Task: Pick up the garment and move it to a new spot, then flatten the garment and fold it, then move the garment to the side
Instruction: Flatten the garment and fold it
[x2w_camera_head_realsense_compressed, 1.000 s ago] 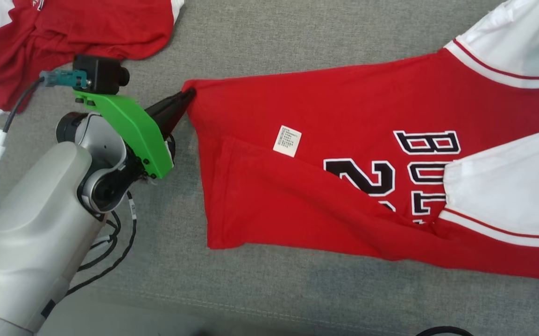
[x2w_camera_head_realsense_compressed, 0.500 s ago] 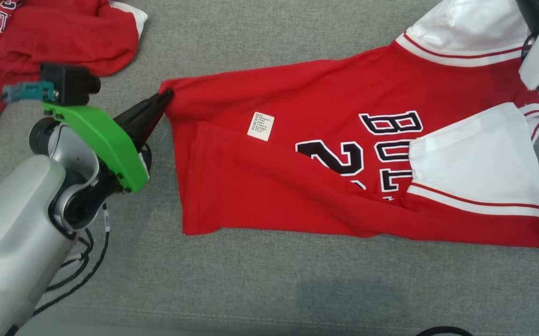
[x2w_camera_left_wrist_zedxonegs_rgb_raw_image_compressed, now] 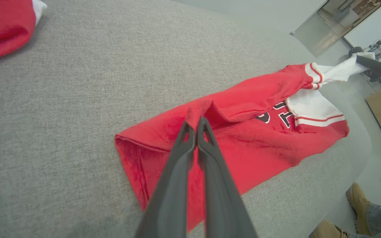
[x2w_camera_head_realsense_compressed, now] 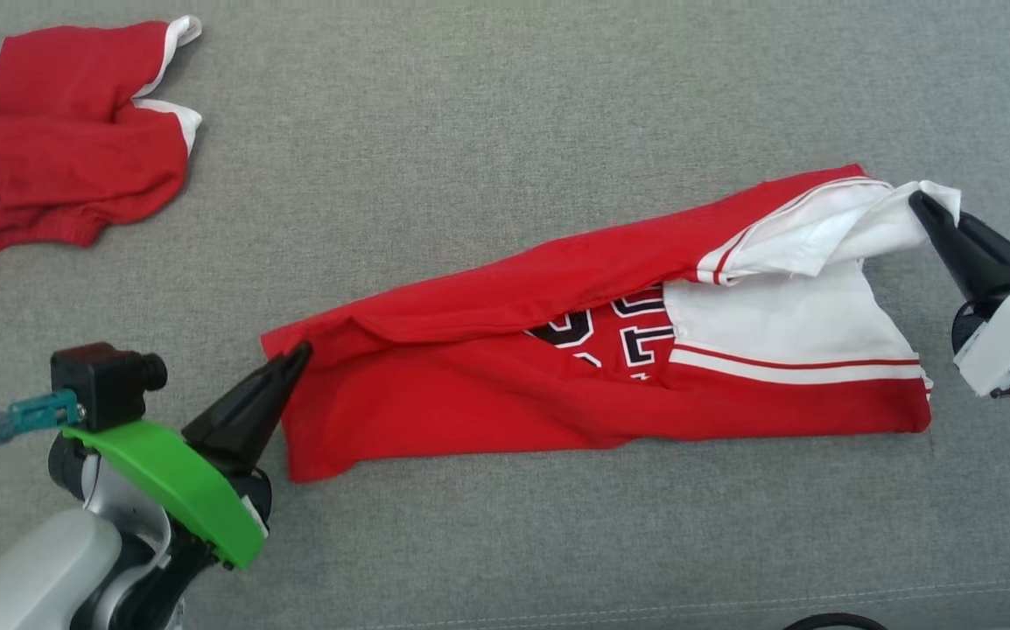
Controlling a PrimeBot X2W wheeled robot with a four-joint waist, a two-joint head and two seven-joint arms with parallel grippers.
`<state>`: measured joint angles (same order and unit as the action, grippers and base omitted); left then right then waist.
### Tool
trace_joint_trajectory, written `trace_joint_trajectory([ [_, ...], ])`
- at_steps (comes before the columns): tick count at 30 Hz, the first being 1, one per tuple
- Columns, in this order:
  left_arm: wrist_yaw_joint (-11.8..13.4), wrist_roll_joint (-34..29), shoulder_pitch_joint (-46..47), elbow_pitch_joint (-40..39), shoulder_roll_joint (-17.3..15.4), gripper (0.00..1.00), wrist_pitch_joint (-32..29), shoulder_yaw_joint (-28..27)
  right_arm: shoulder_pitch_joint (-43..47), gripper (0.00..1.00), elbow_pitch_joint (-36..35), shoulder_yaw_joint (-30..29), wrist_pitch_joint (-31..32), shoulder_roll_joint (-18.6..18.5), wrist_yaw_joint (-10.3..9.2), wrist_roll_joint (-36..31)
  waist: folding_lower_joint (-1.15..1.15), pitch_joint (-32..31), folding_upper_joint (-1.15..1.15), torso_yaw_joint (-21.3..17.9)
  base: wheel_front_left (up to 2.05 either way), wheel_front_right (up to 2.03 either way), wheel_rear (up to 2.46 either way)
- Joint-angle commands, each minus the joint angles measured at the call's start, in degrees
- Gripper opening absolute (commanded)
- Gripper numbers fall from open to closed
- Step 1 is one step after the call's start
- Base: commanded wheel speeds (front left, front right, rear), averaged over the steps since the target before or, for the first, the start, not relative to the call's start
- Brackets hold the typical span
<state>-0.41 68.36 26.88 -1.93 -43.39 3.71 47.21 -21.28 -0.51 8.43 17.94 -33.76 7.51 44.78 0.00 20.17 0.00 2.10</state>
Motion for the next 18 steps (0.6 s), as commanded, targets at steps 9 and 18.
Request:
trace_joint_trajectory([
  [9, 2.5, 0.6, -6.5, -0.6, 1.0, 0.00, 2.0, 2.1, 7.6, 0.00, -0.2, -1.7, 0.4, 4.4, -0.04, -1.9, 0.00, -2.5, 0.00, -0.8, 0.00, 0.00, 0.00],
  [18, 0.8, 0.9, -4.7, 6.6, 3.6, 0.00, 4.2, 1.3, 6.5, 0.00, 2.9, -1.1, 0.3, 4.5, -0.04, -3.0, 0.00, -3.4, 0.00, -0.1, 0.00, 0.00, 0.00],
])
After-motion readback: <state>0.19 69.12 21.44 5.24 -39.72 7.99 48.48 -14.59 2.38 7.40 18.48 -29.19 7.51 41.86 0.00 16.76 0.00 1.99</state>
